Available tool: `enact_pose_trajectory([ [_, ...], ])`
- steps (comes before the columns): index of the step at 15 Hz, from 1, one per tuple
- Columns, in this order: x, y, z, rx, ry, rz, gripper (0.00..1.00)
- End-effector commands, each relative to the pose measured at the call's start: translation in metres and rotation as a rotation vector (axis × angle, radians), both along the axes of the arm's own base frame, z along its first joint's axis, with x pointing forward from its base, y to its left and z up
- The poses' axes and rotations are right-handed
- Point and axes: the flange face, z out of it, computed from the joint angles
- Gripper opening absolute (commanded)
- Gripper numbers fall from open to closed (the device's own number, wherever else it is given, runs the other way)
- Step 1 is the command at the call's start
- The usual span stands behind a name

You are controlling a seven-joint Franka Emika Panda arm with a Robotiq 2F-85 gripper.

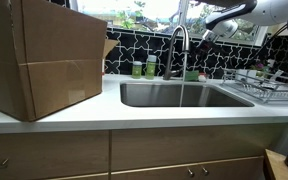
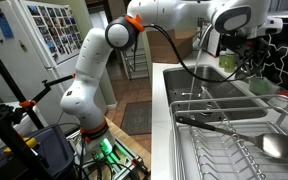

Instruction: Turn on the water faucet

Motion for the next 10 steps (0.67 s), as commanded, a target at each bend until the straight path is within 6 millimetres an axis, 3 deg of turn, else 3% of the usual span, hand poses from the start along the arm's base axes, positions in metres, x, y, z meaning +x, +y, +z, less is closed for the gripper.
enact_pose_trajectory([
  [1,-0.030,0.016,0.010,0.102,0.070,0.056,1.00],
  [6,-0.075,0.042,0.016,0.248,0.195,0.198,1.00],
  [10,-0.110,0.050,0.017,0.292,0.178,0.279,1.00],
])
